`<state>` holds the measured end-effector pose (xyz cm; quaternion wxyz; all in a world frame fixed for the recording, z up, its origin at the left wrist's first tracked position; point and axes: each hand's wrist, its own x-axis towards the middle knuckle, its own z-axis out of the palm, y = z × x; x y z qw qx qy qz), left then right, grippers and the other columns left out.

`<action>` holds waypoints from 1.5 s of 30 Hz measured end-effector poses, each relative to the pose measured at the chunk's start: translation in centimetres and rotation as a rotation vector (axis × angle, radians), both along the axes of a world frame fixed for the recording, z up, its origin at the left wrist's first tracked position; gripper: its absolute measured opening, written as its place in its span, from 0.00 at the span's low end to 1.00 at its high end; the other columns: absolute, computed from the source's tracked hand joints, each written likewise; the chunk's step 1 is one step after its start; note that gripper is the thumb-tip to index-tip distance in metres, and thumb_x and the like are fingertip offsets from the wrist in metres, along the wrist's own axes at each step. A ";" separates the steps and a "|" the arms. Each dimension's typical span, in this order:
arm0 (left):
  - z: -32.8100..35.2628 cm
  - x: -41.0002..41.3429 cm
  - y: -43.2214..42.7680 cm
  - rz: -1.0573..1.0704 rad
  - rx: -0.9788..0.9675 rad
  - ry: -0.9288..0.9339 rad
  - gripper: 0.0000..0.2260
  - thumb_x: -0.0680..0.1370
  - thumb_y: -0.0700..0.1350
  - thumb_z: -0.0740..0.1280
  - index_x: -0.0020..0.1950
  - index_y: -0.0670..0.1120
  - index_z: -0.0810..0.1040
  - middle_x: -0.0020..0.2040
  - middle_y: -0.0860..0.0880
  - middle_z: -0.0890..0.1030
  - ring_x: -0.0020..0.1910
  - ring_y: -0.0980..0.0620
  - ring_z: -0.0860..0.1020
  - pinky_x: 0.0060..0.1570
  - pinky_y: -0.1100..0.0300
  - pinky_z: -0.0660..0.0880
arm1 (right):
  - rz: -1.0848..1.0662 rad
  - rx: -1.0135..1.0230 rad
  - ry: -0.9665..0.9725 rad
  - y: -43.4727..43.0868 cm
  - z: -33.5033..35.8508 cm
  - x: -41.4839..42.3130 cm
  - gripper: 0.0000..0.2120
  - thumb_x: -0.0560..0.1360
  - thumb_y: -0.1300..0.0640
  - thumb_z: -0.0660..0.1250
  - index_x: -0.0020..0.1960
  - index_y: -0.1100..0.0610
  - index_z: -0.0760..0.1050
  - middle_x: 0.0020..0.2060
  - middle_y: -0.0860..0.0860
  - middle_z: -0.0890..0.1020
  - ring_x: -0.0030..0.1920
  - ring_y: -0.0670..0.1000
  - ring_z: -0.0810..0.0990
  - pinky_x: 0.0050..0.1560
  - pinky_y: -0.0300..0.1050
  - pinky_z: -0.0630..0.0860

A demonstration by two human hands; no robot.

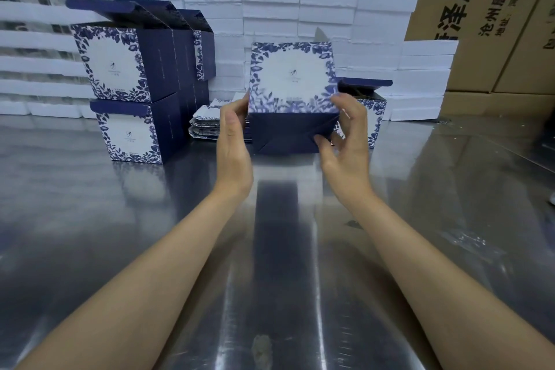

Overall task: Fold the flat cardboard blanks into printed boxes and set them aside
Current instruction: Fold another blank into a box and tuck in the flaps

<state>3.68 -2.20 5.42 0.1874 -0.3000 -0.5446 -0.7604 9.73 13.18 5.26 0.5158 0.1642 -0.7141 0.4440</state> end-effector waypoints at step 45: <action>0.9 0.1 -1.5 0.269 -0.225 0.393 0.15 0.82 0.46 0.54 0.48 0.46 0.80 0.27 0.55 0.73 0.29 0.52 0.74 0.35 0.58 0.72 | -0.150 0.091 -0.022 0.2 0.7 0.7 0.18 0.80 0.56 0.53 0.45 0.59 0.81 0.35 0.44 0.75 0.46 0.51 0.73 0.49 0.42 0.69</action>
